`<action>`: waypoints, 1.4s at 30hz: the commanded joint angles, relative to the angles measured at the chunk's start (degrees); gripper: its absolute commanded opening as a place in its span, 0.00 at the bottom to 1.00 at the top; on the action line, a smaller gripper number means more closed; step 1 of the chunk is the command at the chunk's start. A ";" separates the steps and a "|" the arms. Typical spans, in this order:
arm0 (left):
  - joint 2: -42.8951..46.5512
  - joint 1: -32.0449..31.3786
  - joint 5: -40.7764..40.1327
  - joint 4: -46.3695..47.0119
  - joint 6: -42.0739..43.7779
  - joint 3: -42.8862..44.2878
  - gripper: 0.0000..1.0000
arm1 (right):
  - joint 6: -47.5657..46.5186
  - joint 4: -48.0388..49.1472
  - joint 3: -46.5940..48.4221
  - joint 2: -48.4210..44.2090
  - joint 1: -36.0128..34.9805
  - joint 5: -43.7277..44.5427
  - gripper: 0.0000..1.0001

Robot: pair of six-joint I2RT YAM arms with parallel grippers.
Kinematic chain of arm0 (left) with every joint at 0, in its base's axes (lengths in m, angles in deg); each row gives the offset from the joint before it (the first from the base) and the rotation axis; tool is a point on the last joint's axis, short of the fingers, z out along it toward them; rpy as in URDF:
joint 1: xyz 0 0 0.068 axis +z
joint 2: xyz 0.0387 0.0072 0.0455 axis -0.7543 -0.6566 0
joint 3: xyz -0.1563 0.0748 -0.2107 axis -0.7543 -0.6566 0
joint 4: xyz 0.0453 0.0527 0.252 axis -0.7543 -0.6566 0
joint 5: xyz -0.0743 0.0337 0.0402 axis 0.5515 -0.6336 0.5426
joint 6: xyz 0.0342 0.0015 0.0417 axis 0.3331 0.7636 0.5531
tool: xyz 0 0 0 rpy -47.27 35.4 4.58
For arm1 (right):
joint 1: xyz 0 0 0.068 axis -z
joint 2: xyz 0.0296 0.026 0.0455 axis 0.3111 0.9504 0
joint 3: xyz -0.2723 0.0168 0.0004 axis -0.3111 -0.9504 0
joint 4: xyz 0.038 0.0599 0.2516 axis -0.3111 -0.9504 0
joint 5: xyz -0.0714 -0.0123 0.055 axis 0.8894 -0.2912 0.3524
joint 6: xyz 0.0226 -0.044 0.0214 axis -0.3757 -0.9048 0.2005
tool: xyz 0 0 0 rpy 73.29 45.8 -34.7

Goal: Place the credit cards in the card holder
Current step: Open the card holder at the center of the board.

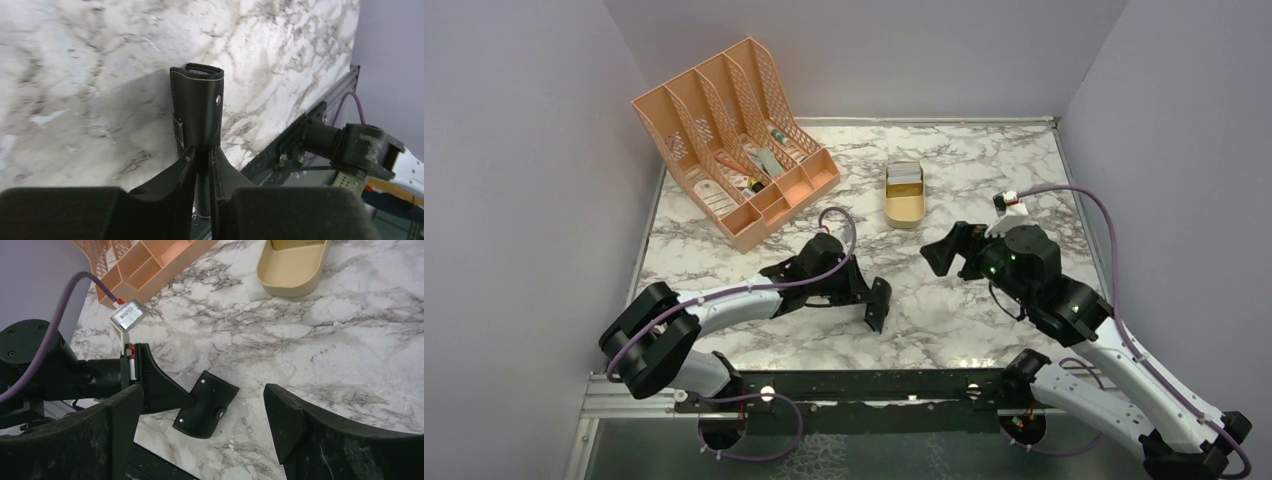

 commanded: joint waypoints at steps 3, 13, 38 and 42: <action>5.49 2.17 -4.35 -6.26 2.93 -0.97 0.20 | 5.30 -1.52 -0.16 6.04 0.31 -10.36 0.81; 6.27 2.18 -2.45 -2.37 1.02 -4.73 0.36 | 13.73 8.73 -8.62 19.04 0.22 -24.65 0.56; 7.87 2.20 -2.08 -0.62 -0.11 -7.59 0.19 | 12.88 21.84 -7.12 39.65 -6.50 -24.45 0.45; 7.68 2.18 -2.12 -0.89 -0.08 -7.62 0.15 | 12.73 22.14 -6.88 39.98 -6.51 -23.12 0.45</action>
